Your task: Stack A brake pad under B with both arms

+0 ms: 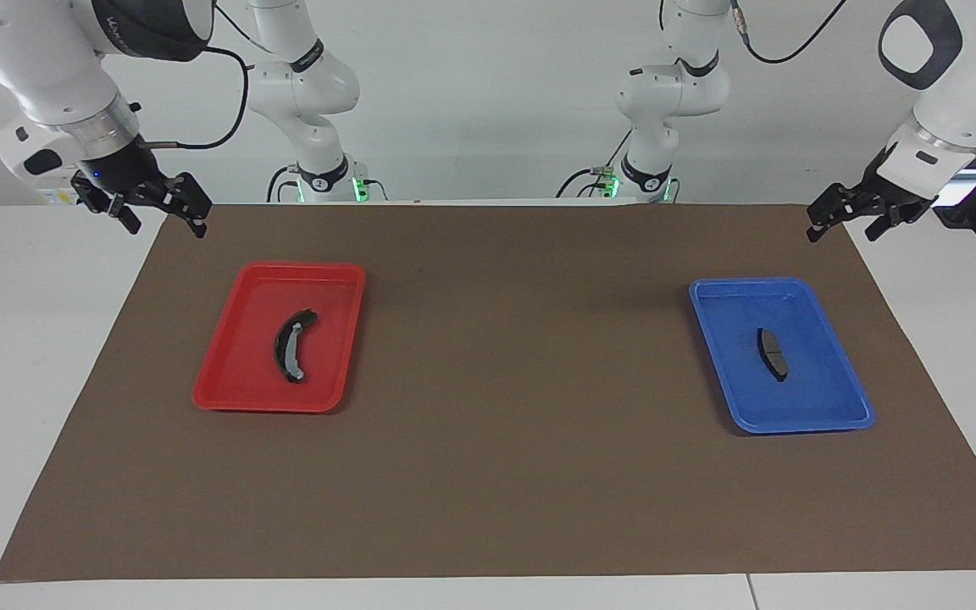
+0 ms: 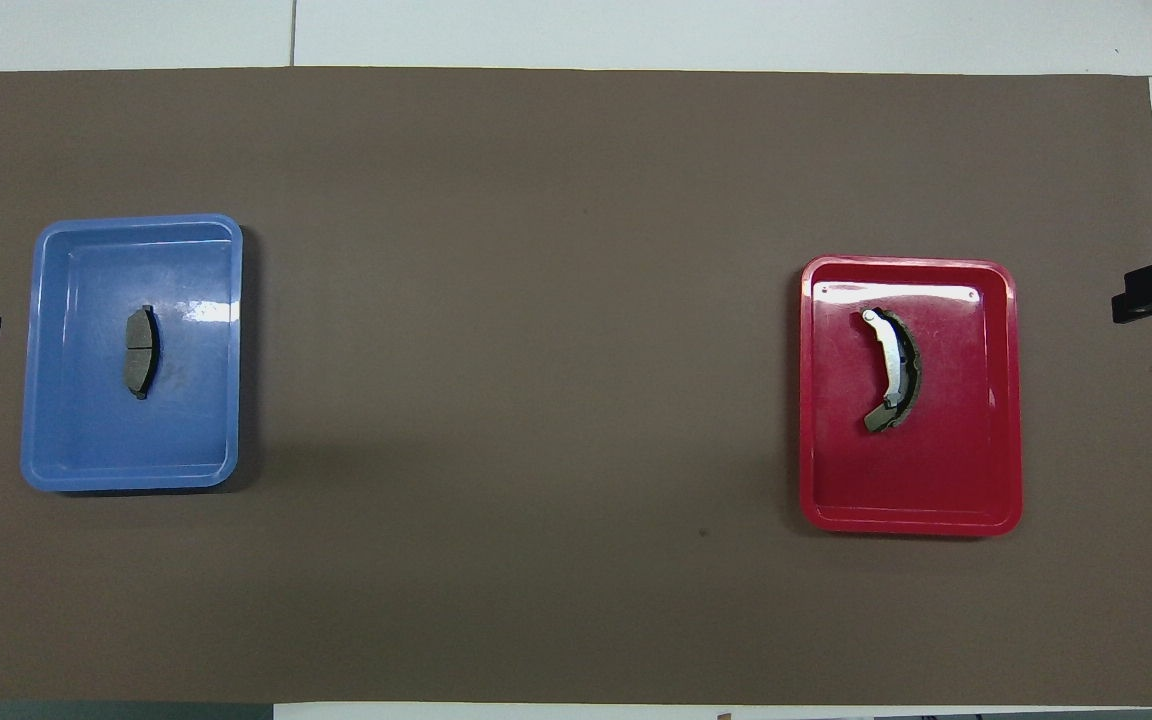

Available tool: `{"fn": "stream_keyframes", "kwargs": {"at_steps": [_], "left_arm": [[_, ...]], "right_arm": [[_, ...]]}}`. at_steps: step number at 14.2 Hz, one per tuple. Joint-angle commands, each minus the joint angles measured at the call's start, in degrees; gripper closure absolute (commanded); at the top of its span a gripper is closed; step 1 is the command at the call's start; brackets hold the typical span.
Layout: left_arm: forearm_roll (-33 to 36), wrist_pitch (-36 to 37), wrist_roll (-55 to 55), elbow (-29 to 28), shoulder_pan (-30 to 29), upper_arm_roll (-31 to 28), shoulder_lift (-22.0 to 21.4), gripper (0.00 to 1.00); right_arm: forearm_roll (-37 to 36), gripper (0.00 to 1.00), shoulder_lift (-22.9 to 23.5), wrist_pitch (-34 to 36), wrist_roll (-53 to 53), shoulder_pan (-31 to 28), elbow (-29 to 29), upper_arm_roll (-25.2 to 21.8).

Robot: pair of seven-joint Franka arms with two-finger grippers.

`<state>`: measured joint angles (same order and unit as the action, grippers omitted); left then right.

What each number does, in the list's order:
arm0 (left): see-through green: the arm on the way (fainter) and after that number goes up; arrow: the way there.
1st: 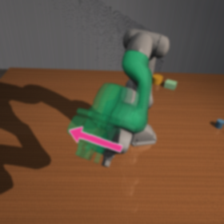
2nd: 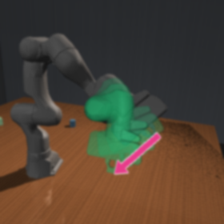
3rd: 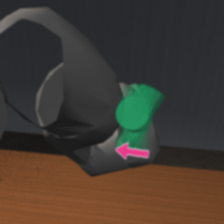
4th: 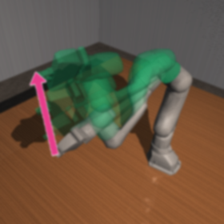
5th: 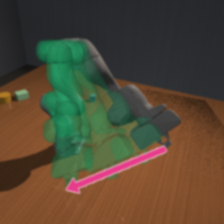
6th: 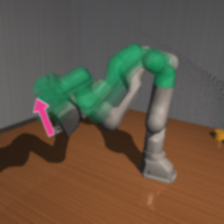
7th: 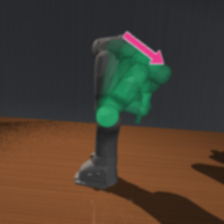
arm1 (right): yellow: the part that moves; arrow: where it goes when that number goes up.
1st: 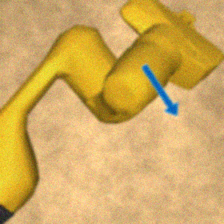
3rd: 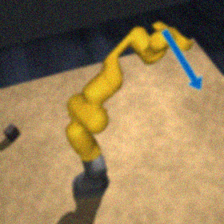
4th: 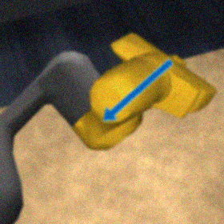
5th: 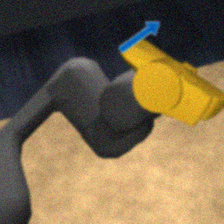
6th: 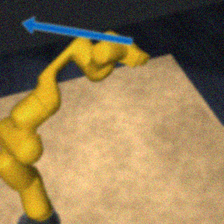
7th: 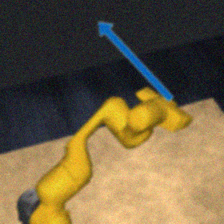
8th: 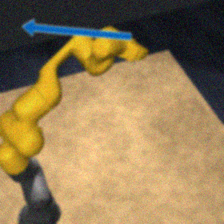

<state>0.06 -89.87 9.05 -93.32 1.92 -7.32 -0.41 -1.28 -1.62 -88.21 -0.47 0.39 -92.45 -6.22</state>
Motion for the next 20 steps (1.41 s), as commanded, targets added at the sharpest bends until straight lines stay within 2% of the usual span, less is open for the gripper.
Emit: {"fn": "stream_keyframes", "kwargs": {"at_steps": [1, 6, 10, 13, 16, 18, 20], "left_arm": [[1.0, -1.9, -2.8, -1.5, 0.5, 0.2, -1.1, 0.00], [1.0, -2.0, -5.1, -1.5, 0.5, 0.6, -1.2, 0.00], [0.8, -1.6, -5.2, -1.7, 0.5, 0.6, -1.3, 0.00], [0.8, -6.9, -4.9, -2.6, 0.5, 0.6, -1.3, 0.01], [0.8, -13.0, -3.7, -7.2, 0.5, 0.7, -2.0, 0.03], [0.8, -18.6, -1.9, -11.0, 0.5, 0.6, -1.3, 0.02], [0.8, -23.1, 0.5, -14.2, 0.5, 0.7, 0.1, 0.02]], "right_arm": [[0.3, 0.00, -1.0, -1.0, -1.4, -0.4, -1.2, 0.3], [0.3, 0.00, -1.1, -1.0, -1.5, -0.4, -1.3, 0.3], [0.2, 0.00, -3.2, -1.5, -1.2, -0.3, -5.6, 0.3], [0.2, 0.00, -5.6, -9.7, -1.5, -0.4, -12.5, 0.3], [0.3, 0.00, -8.2, -20.5, -1.2, -0.2, -24.0, 0.5], [0.5, 0.00, -6.0, -23.8, -1.0, 1.4, -27.3, 0.6], [0.7, 0.00, -1.8, -28.7, 0.4, 2.8, -30.0, 0.6]]}}
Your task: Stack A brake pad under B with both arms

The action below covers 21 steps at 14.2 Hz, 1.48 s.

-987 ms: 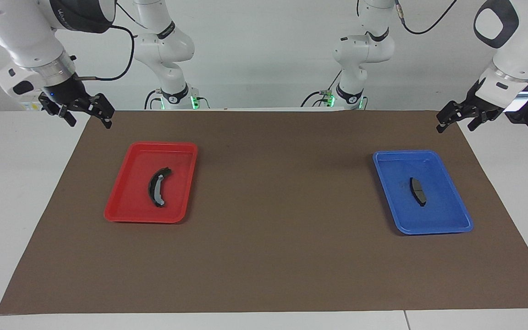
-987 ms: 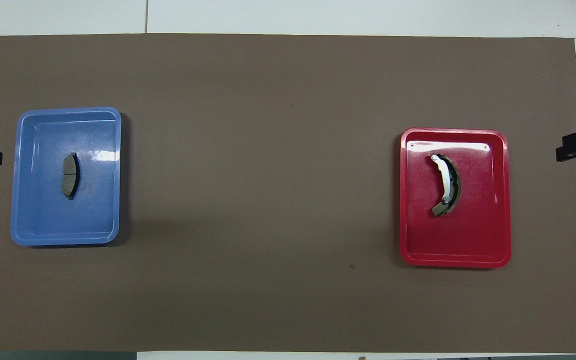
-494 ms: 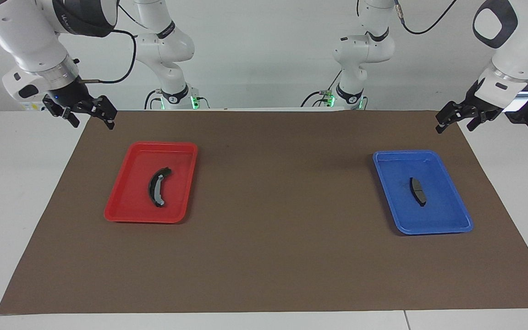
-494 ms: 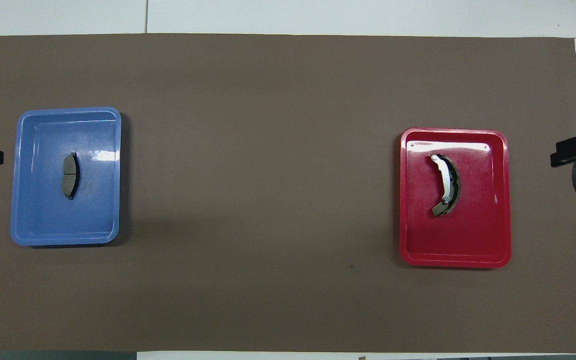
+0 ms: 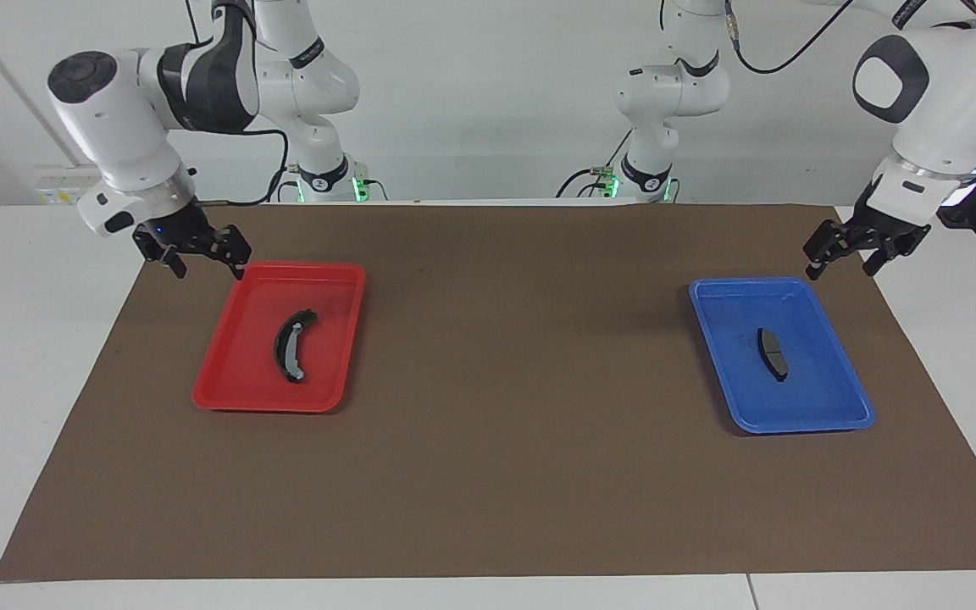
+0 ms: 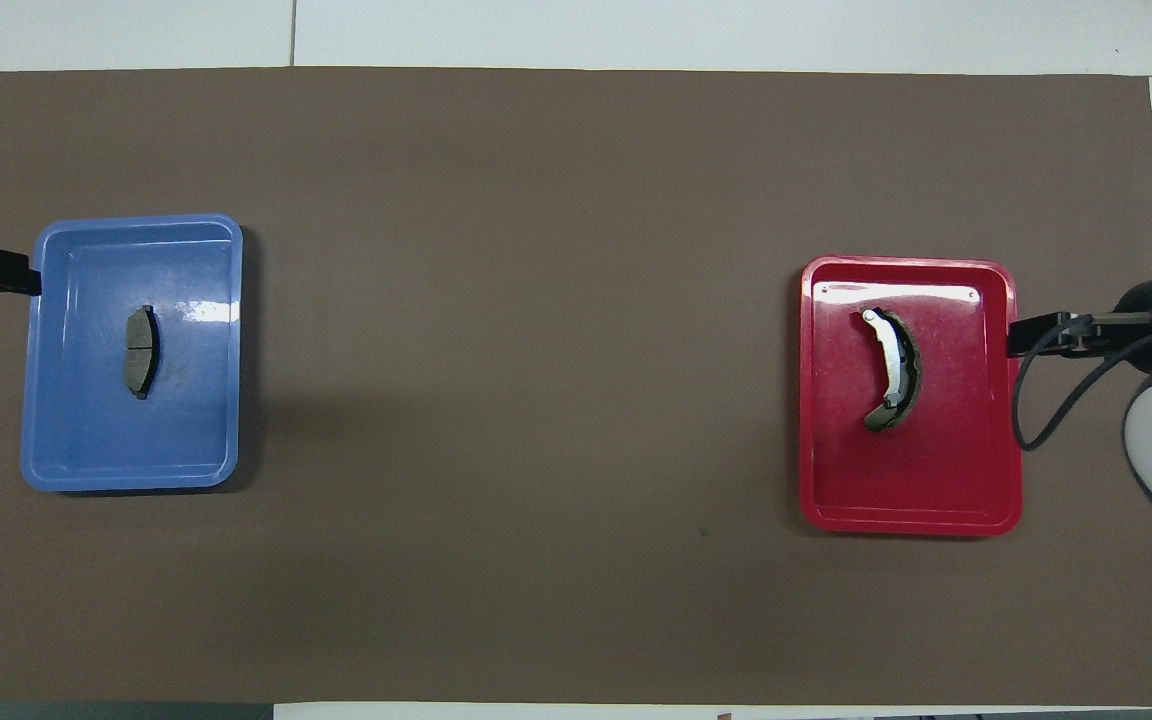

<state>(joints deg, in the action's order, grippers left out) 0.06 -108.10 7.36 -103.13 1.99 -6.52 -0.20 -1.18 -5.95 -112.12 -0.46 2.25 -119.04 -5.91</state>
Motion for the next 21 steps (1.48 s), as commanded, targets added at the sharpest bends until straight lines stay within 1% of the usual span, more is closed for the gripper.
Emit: {"fn": "stream_keyframes", "kwargs": {"at_steps": [1, 2, 4, 5, 7, 9, 11, 14, 15, 17, 19, 21], "left_arm": [[0.8, -6.8, 3.3, -5.5, 0.5, -0.2, 1.2, 0.02], [0.8, -7.9, 4.0, -5.8, 0.4, -0.1, 2.8, 0.02], [0.8, -10.1, 5.5, -6.6, 0.3, -0.1, 5.5, 0.03], [0.8, -12.4, 7.0, -7.8, 0.0, -0.1, 6.6, 0.03], [0.7, -16.5, 9.8, -11.0, -0.3, -0.1, 7.7, 0.03], [0.7, -17.7, 11.0, -11.9, -1.0, -0.2, 9.9, 0.02], [0.7, -18.5, 11.3, -13.3, -2.3, -0.1, 11.2, 0.03], [0.6, -23.1, 11.3, -16.5, -3.9, -0.1, 12.4, 0.02], [0.4, -24.6, 11.3, -17.4, -4.2, -0.1, 12.7, 0.02], [0.2, -27.9, 11.2, -19.5, -4.5, -0.1, 12.9, 0.03], [-0.1, -29.5, 10.9, -19.7, -4.1, -0.1, 13.8, 0.03], [-1.4, -29.8, 10.9, -19.7, -3.9, -0.1, 13.9, 0.03]], "right_arm": [[2.3, 0.00, 4.5, -9.6, 2.1, 1.8, -5.1, 0.3], [3.8, 0.00, 6.5, -14.0, 3.0, 2.7, -6.5, 0.3], [4.0, 0.00, 10.0, -22.0, 3.4, 4.9, -8.5, 0.3], [4.0, 0.00, 11.5, -24.1, 3.5, 4.6, -9.1, 0.3], [4.0, 0.00, 12.9, -24.8, 2.3, 4.3, -9.8, 0.3], [4.0, 0.00, 15.1, -26.1, 2.2, 4.3, -9.9, 0.3], [4.0, 0.03, 15.2, -25.1, 1.5, 4.2, -9.9, 0.2], [4.0, 0.08, 14.5, -21.2, -0.1, 3.4, -9.7, 0.2], [4.0, 0.12, 14.4, -20.8, -1.7, 3.3, -9.7, 0.2], [4.0, 0.19, 14.4, -20.2, -2.5, 2.8, -9.7, 0.2], [4.0, 0.23, 14.2, -19.3, -2.4, 2.9, -9.6, 0.2], [4.0, 0.31, 14.0, -18.8, -2.4, 2.9, -9.5, 0.2]]}}
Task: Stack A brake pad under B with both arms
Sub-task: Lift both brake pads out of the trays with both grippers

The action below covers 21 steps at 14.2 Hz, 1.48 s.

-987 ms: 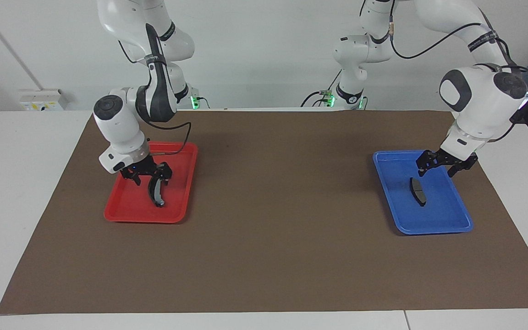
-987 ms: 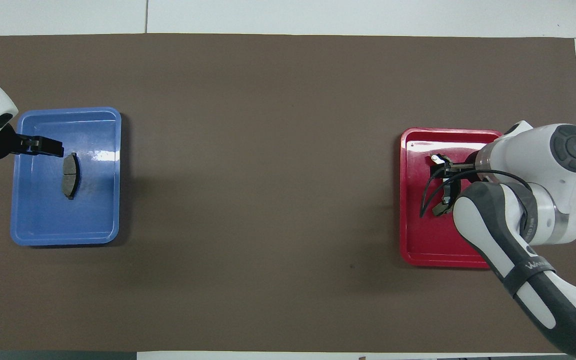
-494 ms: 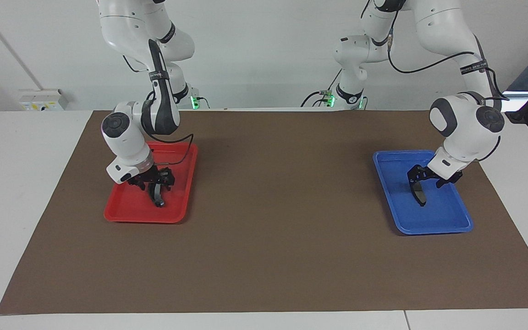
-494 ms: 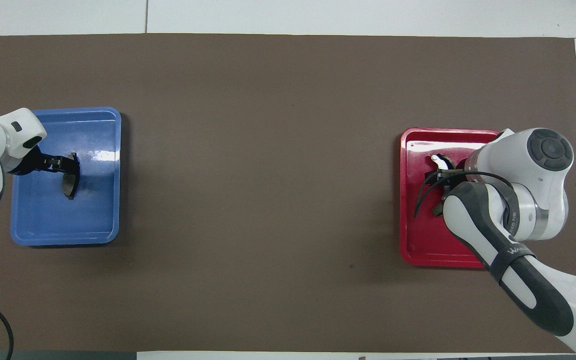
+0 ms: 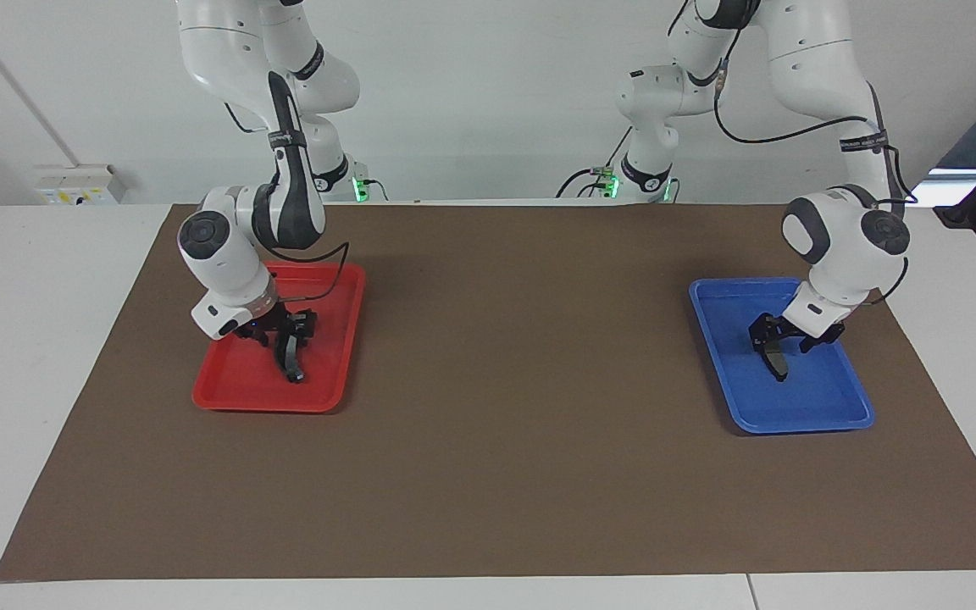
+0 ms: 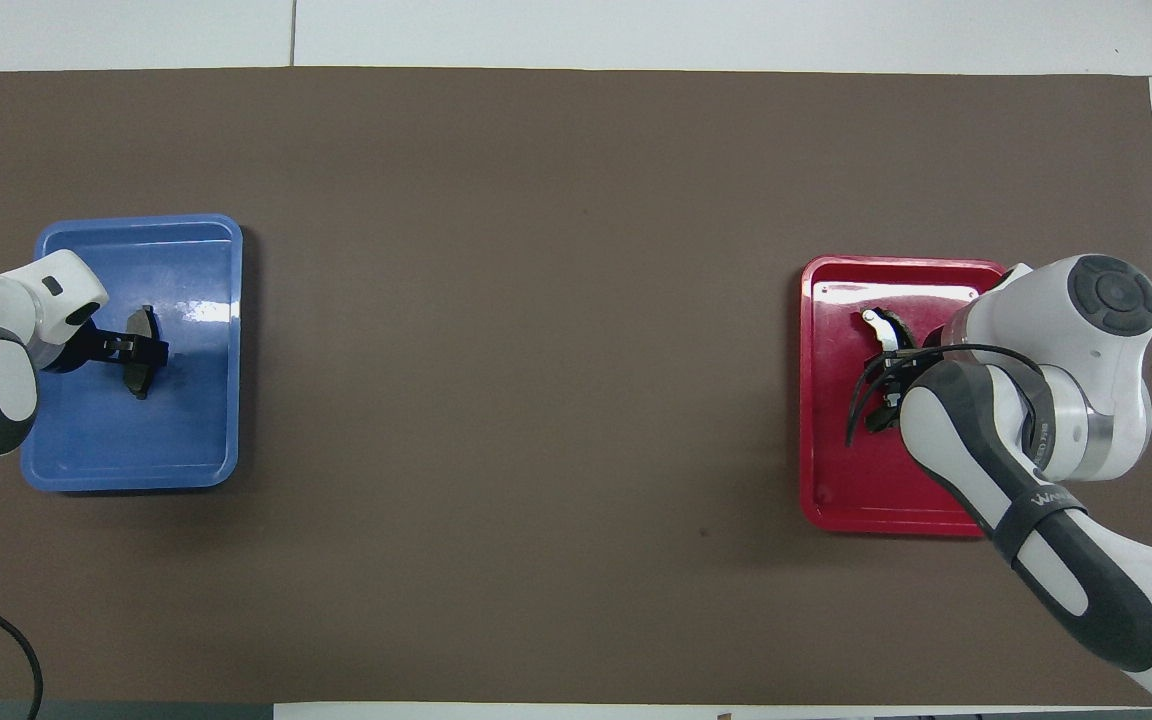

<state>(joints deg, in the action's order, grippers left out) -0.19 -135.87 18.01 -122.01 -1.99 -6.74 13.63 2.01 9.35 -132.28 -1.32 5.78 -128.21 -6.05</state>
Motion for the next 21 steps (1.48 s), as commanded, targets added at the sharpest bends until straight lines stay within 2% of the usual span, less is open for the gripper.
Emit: {"fn": "stream_keyframes", "kwargs": {"at_steps": [1, 3, 4, 5, 6, 7, 8, 9, 12, 14, 16, 18, 21], "left_arm": [[-2.2, -2.1, 0.2, -0.7, 0.2, 0.1, 0.2, 0.05], [-2.8, -2.4, 0.2, -0.7, 0.3, 0.1, 0.3, 0.13], [-2.8, -2.4, -0.1, -0.8, 0.3, 0.1, 0.3, 0.21], [-2.8, -2.4, -0.1, -0.8, 0.3, 0.1, 0.3, 0.31], [-2.8, -2.1, -0.3, -0.7, 0.3, 0.1, 0.2, 0.47], [-2.8, -1.5, -0.6, -0.4, 0.2, 0.1, 0.1, 0.75], [-2.8, -1.1, -0.6, -0.3, 0.0, 0.1, -0.3, 0.90], [-2.8, 0.7, -0.7, 0.4, -0.2, 0.1, -0.9, 0.96], [-2.8, 9.2, -3.5, 5.1, 0.4, 0.1, -4.0, 0.99], [-2.8, 13.2, -5.8, 6.4, 3.7, 0.0, -6.4, 0.99], [-2.4, 17.0, -12.3, 8.3, 9.1, 0.0, -6.6, 0.99], [-2.3, 16.4, -21.7, 8.0, 15.7, 0.0, -6.6, 0.99], [-2.1, 13.6, -37.0, 8.0, 27.1, 0.0, -5.6, 0.99]], "right_arm": [[0.8, 0.37, -1.3, 1.3, -1.6, -0.6, -0.2, 0.3], [0.8, 0.57, -1.2, 1.2, -1.2, -0.4, 0.1, 0.3], [0.8, 0.68, -1.2, 1.1, -1.1, -0.2, 0.2, 0.4], [0.8, 0.85, -1.1, 1.1, -1.1, -0.2, 0.2, 0.4], [0.8, 0.96, -1.0, 1.3, -1.2, -0.2, 0.9, 0.3], [0.8, 0.98, -0.9, 2.6, -1.2, -0.5, 2.4, 0.4], [0.8, 0.98, -0.9, 5.9, -1.2, -0.4, 5.0, 0.4], [0.8, 0.98, -1.1, 10.2, -1.2, -0.4, 8.3, 0.4], [0.8, 0.98, -3.4, 21.5, -1.2, -0.4, 16.1, 0.4], [0.8, 0.98, -4.9, 29.3, -1.3, -0.8, 21.2, 0.4], [0.6, 0.98, -5.7, 35.6, -1.3, -0.5, 26.3, 0.3], [-0.1, 0.97, -6.3, 36.9, -1.3, -0.6, 26.7, 0.3], [0.1, 0.97, -7.2, 34.9, -1.0, -0.2, 24.2, 0.3]]}}
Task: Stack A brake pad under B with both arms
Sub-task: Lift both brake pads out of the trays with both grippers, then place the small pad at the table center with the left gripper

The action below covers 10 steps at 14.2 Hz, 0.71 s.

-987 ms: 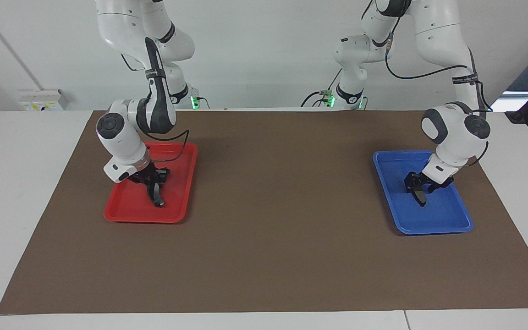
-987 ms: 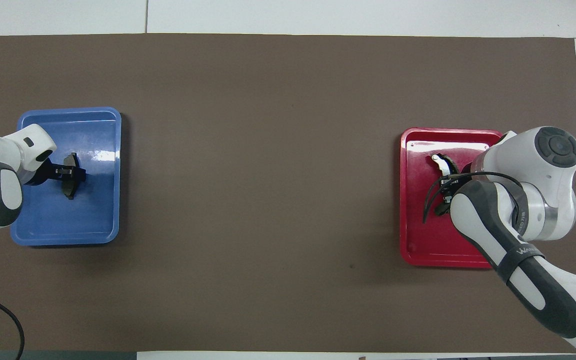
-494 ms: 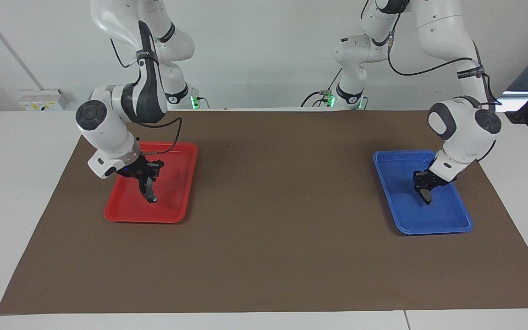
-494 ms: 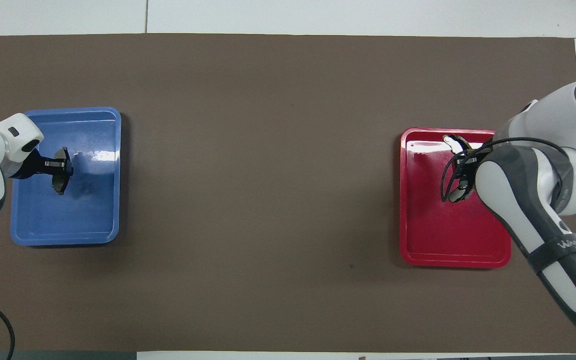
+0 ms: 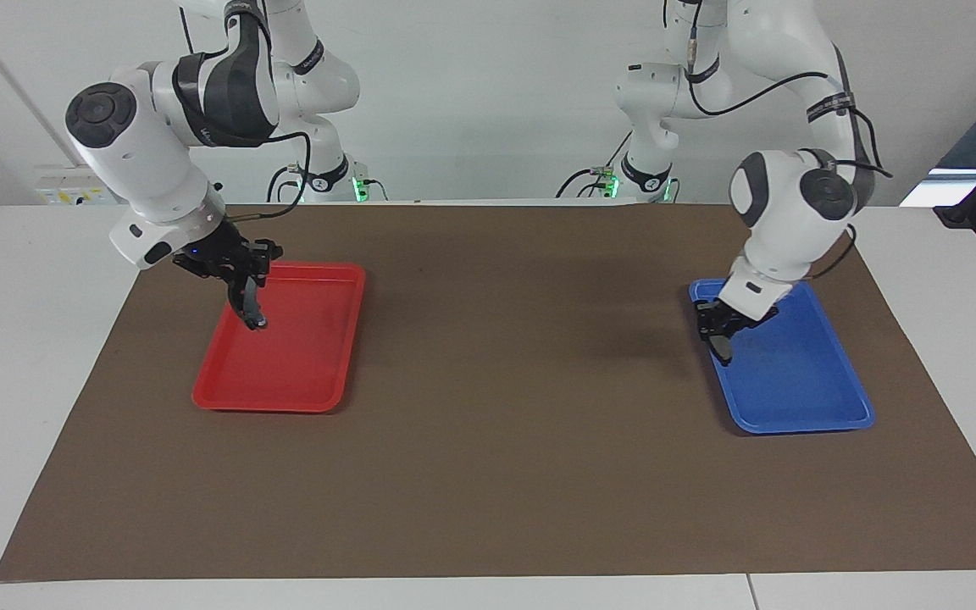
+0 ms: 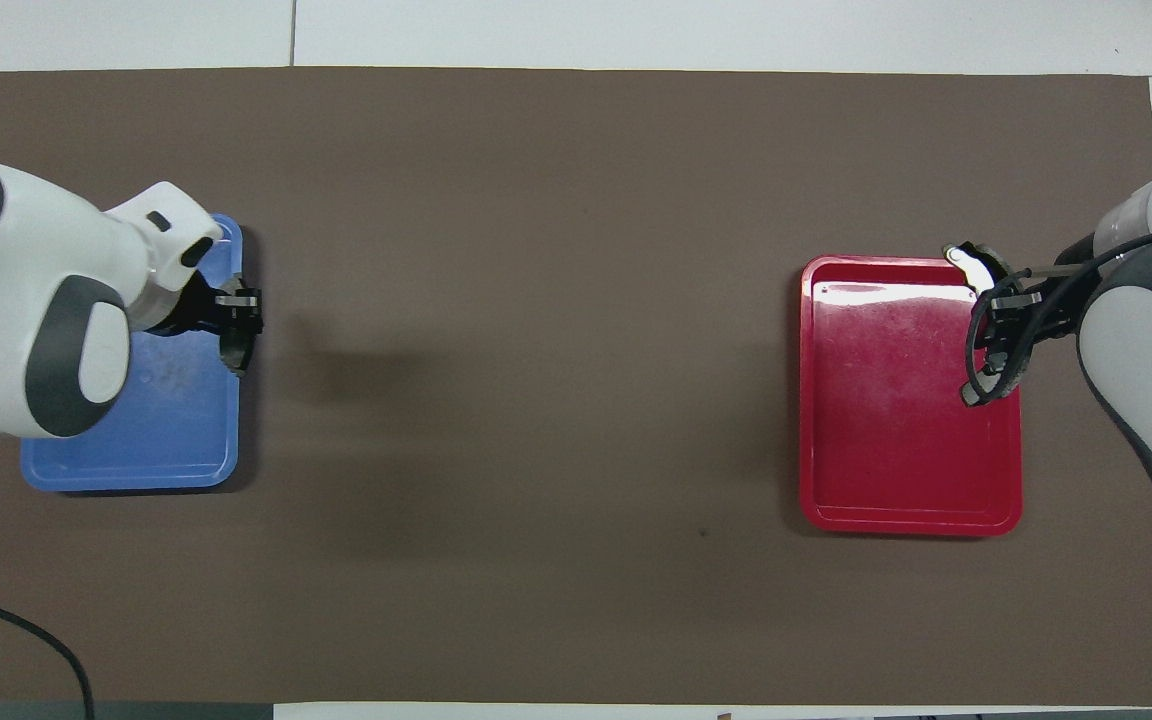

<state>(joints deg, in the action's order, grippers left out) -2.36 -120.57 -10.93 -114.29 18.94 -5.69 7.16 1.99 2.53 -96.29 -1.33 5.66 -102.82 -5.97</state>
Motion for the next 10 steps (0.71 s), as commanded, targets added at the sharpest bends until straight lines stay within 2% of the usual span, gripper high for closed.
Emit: {"fn": "stream_keyframes", "kwargs": {"at_steps": [1, 5, 7, 9, 10], "left_arm": [[0.2, -3.4, -12.2, 0.3, 9.2, -1.1, 1.5, 0.99], [0.2, -10.5, -21.0, 1.5, 18.4, -1.1, 6.5, 0.99], [0.2, -11.4, -24.2, 6.5, 20.7, -1.1, 11.6, 0.98], [0.2, -11.7, -25.1, 8.7, 21.3, -1.1, 14.4, 0.93], [0.2, -12.7, -25.1, 8.7, 21.7, -1.0, 15.1, 0.86]], "right_arm": [[0.1, 0.97, -0.4, -1.4, -0.7, 0.0, -1.3, 0.3], [0.1, 0.97, -0.8, -1.5, -0.7, -0.4, -2.0, 0.3], [0.2, 0.96, -0.8, -2.0, -0.6, -0.4, -2.0, 0.3], [0.2, 0.96, -0.8, -2.0, -0.6, -0.3, -2.2, 0.3], [0.3, 0.96, -0.8, -2.1, -0.6, -0.3, -2.4, 0.3]]}}
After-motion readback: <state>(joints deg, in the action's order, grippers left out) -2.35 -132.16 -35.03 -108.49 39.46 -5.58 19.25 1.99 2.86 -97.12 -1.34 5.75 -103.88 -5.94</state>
